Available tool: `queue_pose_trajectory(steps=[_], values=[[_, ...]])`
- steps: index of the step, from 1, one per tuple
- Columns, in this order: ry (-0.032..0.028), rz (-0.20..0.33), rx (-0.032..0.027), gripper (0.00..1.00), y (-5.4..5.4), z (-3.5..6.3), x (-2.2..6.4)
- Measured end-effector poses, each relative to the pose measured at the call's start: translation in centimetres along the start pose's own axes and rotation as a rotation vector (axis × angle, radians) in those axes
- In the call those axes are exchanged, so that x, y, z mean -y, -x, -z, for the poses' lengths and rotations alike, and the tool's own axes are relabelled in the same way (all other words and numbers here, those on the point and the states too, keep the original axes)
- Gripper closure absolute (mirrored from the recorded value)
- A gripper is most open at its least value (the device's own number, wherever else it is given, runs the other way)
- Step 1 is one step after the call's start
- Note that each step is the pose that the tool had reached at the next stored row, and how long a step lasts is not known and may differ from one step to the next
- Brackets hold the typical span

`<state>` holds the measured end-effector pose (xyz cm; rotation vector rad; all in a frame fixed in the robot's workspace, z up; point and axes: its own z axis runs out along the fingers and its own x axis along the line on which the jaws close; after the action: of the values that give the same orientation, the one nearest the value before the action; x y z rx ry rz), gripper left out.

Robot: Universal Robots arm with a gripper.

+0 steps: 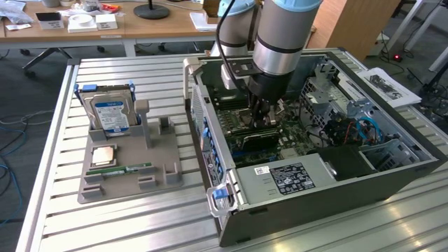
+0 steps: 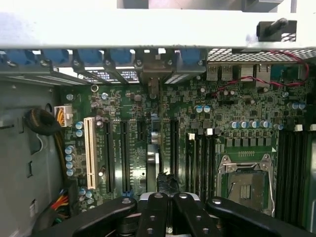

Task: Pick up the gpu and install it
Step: 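Press down on the gpu until it lock into place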

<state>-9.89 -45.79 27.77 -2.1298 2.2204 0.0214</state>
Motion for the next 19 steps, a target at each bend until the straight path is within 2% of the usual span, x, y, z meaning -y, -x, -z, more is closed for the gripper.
queue_pose_trajectory(steps=[5,14,19], values=[[0.0001,0.0,0.0009,0.89,0.1,-0.67,0.01],[0.0,0.0,0.0009,0.89,0.0,-0.73,0.01],[0.0001,0.0,0.0008,0.89,-0.1,-1.24,-0.06]])
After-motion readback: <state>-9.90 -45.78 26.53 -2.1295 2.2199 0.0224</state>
